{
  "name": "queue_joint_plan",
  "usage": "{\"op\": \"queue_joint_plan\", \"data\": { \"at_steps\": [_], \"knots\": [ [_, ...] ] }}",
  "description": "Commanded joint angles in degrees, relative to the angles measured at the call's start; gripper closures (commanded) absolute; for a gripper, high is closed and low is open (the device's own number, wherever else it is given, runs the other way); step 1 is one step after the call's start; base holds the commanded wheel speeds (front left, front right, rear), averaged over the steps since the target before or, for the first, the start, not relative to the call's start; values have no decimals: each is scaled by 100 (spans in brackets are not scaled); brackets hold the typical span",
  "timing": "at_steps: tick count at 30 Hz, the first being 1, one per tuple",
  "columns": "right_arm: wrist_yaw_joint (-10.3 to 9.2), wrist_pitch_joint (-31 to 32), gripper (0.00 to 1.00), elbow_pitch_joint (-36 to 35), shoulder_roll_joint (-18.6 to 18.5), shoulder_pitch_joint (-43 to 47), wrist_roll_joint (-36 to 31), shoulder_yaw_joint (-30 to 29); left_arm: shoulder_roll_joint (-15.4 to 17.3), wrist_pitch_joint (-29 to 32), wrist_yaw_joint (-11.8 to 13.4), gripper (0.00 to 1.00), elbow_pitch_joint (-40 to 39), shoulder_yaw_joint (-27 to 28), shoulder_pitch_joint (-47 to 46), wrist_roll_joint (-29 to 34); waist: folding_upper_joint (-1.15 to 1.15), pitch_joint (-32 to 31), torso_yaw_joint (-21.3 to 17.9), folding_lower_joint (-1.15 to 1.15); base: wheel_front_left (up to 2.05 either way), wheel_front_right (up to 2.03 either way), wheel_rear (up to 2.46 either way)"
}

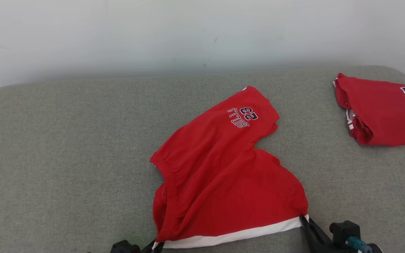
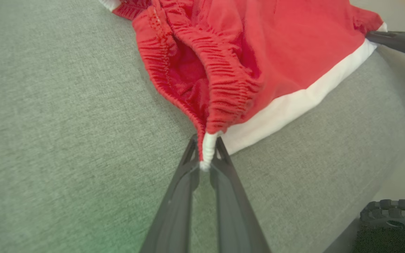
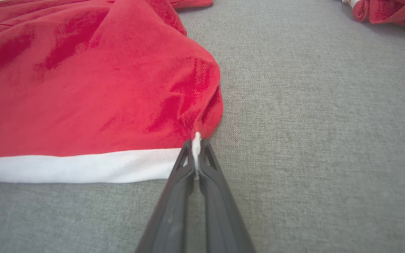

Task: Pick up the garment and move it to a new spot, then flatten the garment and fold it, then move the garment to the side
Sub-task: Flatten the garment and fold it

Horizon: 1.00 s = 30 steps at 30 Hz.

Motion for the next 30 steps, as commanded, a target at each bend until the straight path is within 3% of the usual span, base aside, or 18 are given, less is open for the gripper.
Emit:
{"op": "queue_joint_plan", "data": {
  "at_steps": [1, 10, 17, 24, 30],
  "knots": [
    [-17, -23, 100, -11, -16, 34, 55, -8, -7, -77, 5, 100, -5, 15, -11, -70, 0, -43, 13, 0, 0, 0, 0],
    [-17, -27, 100, -946, -202, 367, 427, -28, 129, -304, 67, 100, -587, 136, 196, -193, 0, -175, 32, 0, 0, 0, 0],
    [-17, 282, 100, -1811, -529, -301, 772, 212, 416, -49, 75, 100, -1463, 318, -432, -213, 0, -110, -69, 0, 0, 0, 0],
    [-17, 988, 100, -2257, -981, -1983, 1285, 444, 735, 801, 6, 100, -1980, 335, -2299, -488, 0, 480, -119, 0, 0, 0, 0],
    [-17, 1437, 100, -1714, -1147, -4238, 1631, 511, 775, 1376, 7, 100, -1658, 63, -4628, -1337, 0, 1480, -195, 0, 0, 0, 0]
  ]
}}
